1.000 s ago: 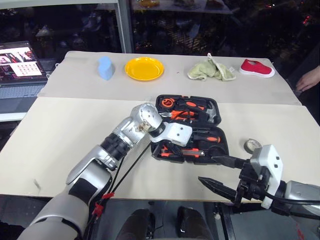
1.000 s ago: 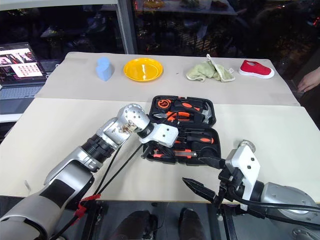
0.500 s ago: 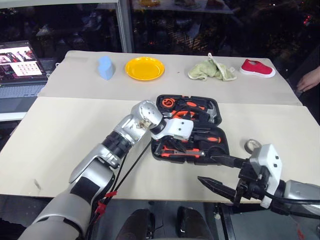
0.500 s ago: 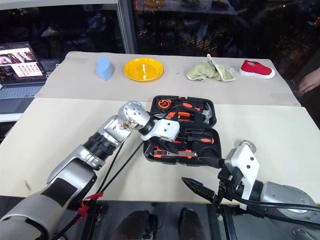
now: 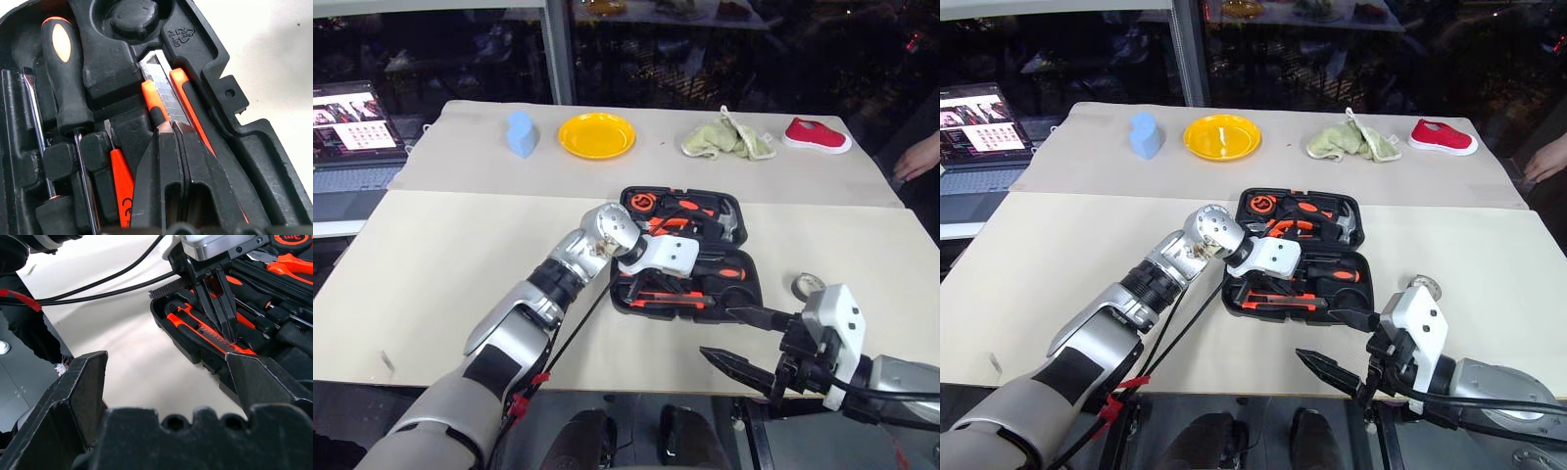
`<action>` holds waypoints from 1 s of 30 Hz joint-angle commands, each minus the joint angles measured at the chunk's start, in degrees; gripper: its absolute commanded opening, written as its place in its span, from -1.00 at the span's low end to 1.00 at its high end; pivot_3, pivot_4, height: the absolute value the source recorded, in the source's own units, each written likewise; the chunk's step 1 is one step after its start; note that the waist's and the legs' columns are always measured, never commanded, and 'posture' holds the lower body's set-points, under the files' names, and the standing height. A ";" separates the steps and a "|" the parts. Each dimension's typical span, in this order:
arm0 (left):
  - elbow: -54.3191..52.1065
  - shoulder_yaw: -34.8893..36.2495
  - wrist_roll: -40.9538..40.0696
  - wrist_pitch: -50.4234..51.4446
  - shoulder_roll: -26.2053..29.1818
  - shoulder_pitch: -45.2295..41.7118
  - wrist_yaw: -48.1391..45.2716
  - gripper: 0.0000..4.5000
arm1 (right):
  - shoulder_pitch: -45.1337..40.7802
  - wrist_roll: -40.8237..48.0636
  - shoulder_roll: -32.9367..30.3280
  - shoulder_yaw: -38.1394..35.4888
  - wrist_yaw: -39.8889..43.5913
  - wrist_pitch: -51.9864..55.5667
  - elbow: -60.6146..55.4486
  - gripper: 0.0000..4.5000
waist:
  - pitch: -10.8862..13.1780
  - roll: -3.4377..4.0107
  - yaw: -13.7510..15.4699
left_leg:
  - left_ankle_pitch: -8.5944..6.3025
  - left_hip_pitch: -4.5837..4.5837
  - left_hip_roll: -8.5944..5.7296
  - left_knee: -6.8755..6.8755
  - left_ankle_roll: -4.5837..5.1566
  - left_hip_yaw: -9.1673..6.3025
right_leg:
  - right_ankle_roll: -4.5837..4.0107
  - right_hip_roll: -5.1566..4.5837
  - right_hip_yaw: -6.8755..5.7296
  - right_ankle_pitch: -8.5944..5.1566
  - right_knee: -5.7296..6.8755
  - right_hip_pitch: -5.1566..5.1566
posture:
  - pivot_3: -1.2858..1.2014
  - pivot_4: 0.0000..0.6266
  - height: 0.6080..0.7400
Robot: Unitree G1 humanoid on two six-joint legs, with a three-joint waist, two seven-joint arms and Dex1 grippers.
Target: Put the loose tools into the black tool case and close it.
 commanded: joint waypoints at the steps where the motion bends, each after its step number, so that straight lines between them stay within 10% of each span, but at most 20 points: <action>1: -0.42 -1.58 1.89 0.38 0.87 2.71 -0.60 -0.97 | -0.26 1.04 -0.05 -0.94 -0.03 -1.07 -1.16 1.00 | 0.00 0.00 -0.05 | 0.00 0.02 0.00 0.00 0.00 0.00 | 0.01 0.00 -0.01 0.00 0.00 0.01 | 0.03 -0.52 1.00; 12: -16.02 11.74 -13.94 14.52 5.32 6.53 -5.65 -0.97 | -0.24 -4.32 1.77 -3.87 -0.80 -2.61 3.99 1.00 | 0.01 0.00 -0.23 | -0.01 -0.14 0.00 -0.02 -0.06 0.02 | -0.01 0.05 -0.03 0.00 0.04 -0.24 | 0.03 -0.52 1.00; 25: -37.12 30.63 -33.18 40.53 31.36 17.96 -8.39 0.98 | 22.18 -12.90 0.19 -39.18 23.12 -4.92 27.34 1.00 | 0.02 0.10 -0.16 | 0.25 0.13 0.00 -0.70 -0.65 0.01 | -0.09 0.41 0.09 -0.12 -0.08 -0.17 | 0.03 -0.52 1.00; 30: -43.18 33.50 -35.03 40.17 35.93 24.49 -5.68 0.98 | 21.12 -15.62 -3.82 -41.18 28.21 -4.82 33.16 1.00 | 0.04 0.14 -0.70 | -0.03 0.39 0.05 -0.79 -0.92 0.04 | -0.10 0.17 0.18 -0.21 -0.05 -0.02 | 0.03 -0.52 1.00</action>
